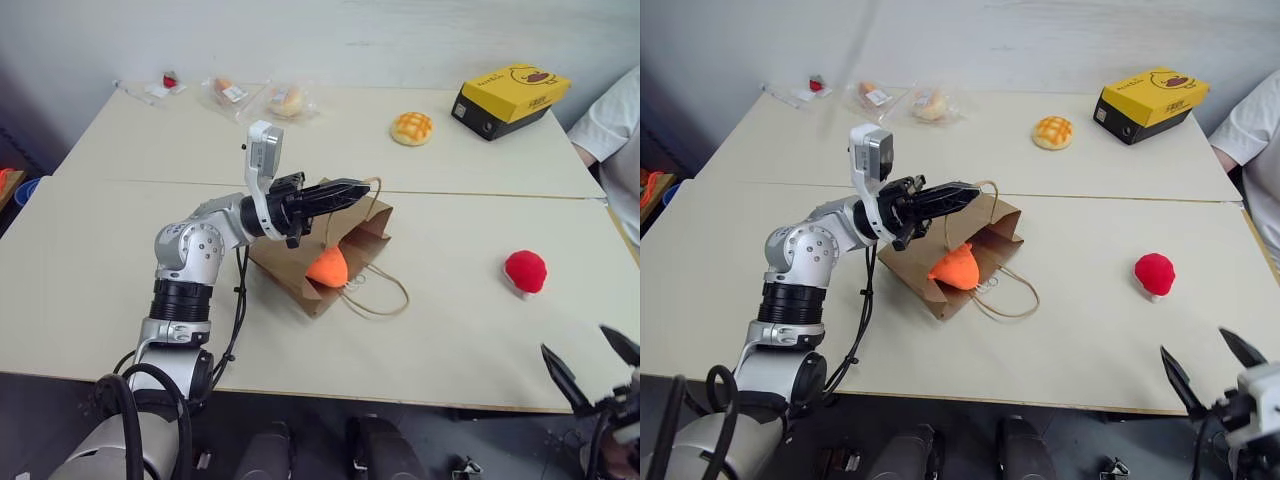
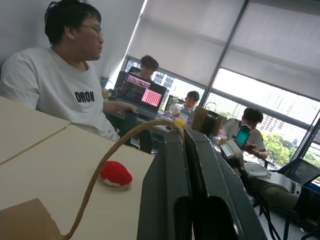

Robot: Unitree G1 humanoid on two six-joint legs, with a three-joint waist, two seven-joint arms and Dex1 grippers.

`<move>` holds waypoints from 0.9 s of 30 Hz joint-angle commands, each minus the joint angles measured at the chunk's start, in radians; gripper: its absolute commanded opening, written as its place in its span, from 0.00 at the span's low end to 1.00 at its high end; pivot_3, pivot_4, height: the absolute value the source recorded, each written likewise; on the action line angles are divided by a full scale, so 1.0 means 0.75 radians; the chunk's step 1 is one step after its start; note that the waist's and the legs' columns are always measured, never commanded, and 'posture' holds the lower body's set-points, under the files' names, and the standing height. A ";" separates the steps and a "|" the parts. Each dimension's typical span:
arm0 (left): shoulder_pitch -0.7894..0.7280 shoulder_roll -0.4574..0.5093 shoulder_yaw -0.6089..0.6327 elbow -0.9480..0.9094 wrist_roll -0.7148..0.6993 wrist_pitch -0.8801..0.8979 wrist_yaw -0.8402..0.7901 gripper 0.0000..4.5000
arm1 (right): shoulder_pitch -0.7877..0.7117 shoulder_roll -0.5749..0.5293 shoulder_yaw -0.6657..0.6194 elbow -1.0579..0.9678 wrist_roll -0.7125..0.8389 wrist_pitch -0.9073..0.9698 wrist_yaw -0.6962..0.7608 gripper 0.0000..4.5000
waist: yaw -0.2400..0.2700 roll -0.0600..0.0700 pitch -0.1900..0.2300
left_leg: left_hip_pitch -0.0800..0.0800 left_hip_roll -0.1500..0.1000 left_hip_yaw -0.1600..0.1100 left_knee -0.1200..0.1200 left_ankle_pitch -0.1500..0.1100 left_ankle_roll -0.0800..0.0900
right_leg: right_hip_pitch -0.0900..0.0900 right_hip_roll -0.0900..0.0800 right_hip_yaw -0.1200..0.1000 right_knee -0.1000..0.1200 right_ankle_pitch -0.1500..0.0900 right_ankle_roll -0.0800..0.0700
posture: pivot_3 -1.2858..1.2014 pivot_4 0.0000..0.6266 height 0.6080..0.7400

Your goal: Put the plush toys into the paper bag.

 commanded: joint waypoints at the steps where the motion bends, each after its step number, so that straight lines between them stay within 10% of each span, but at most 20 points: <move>1: 0.002 -0.015 0.000 -0.013 0.007 -0.046 0.003 0.00 | 0.058 -0.014 -0.032 0.002 0.039 0.007 -0.032 0.99 | -0.011 0.000 0.000 | 0.001 0.000 0.000 0.000 0.000 0.000 | 0.001 0.000 0.000 0.000 0.000 0.000 | 0.52 0.24 1.00; 15: 0.012 -0.021 -0.013 -0.036 0.017 -0.067 0.018 0.00 | -0.528 -0.644 0.182 0.018 0.214 0.920 -0.174 0.99 | -0.007 0.001 0.000 | 0.005 0.001 0.002 -0.002 0.000 0.000 | 0.003 0.001 0.002 0.000 0.000 0.000 | 0.52 0.24 1.00; 27: 0.011 0.013 -0.067 -0.074 0.066 -0.095 0.012 0.00 | -1.080 -0.678 0.498 0.616 0.000 0.854 -0.138 0.95 | 0.001 0.002 0.000 | -0.004 0.000 0.002 0.002 0.000 0.002 | -0.004 0.000 0.000 0.001 0.000 0.000 | 0.52 0.24 1.00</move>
